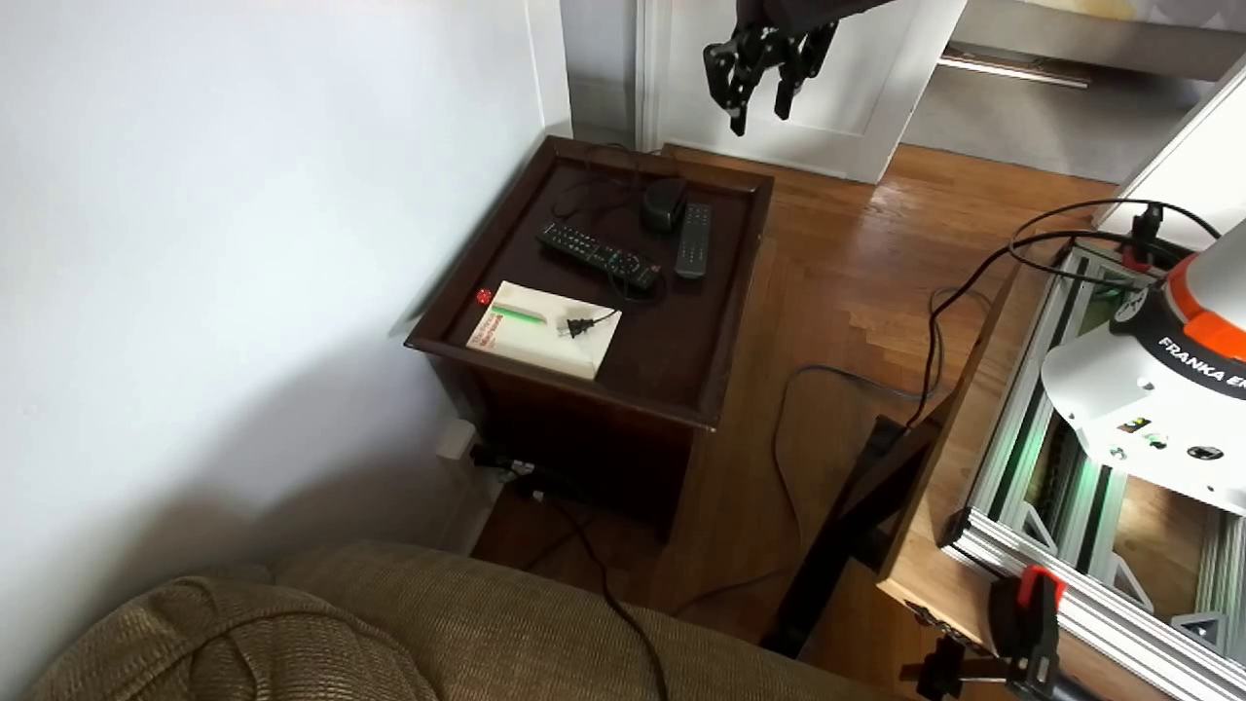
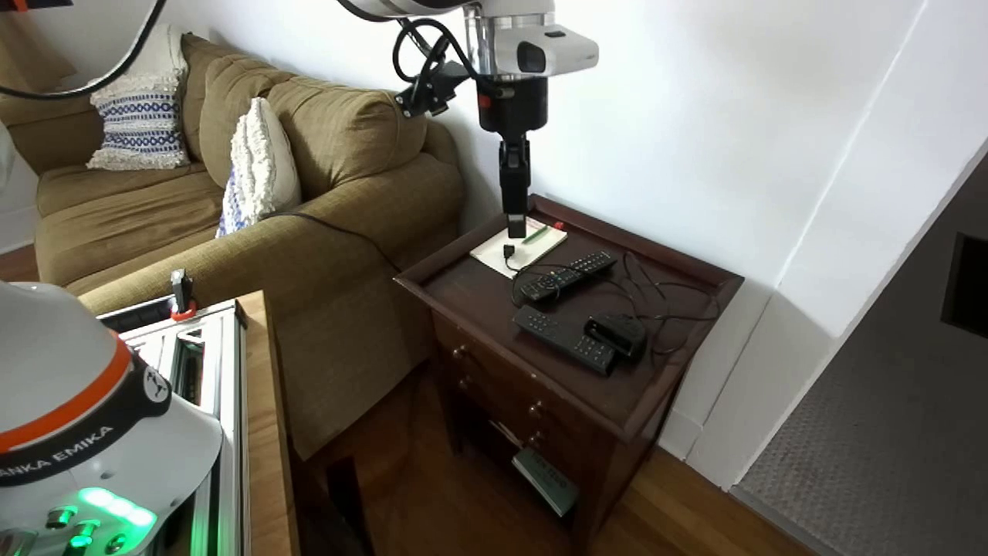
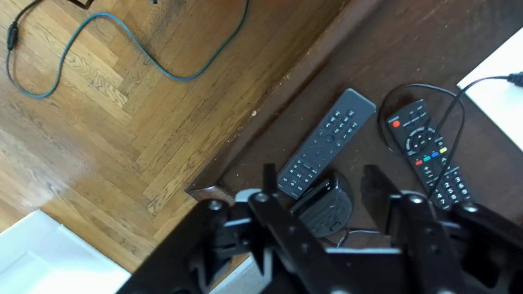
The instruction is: Push a button on the black appliance
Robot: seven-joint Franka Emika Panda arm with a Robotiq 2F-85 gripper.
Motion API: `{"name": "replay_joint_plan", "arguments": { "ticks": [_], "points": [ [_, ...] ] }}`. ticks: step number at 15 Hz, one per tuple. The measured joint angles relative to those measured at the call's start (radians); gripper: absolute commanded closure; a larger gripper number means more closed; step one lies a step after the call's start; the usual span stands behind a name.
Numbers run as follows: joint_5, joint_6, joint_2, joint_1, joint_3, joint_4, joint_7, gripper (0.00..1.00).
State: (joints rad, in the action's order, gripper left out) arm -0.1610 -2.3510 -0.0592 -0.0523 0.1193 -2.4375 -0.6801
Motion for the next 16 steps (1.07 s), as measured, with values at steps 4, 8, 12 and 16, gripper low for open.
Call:
{"name": "replay_joint_plan", "arguments": {
  "ticks": [4,8,12,16],
  "points": [
    [-0.045,-0.128,0.091,0.002,-0.047,0.013,-0.081,1.00],
    [-0.156,-0.225,0.181,0.018,-0.102,0.042,-0.212,1.00],
    [-0.203,-0.288,0.261,0.048,-0.160,0.083,-0.291,0.99],
    [-0.203,-0.289,0.283,0.061,-0.166,0.102,-0.301,0.99]
  ]
}}
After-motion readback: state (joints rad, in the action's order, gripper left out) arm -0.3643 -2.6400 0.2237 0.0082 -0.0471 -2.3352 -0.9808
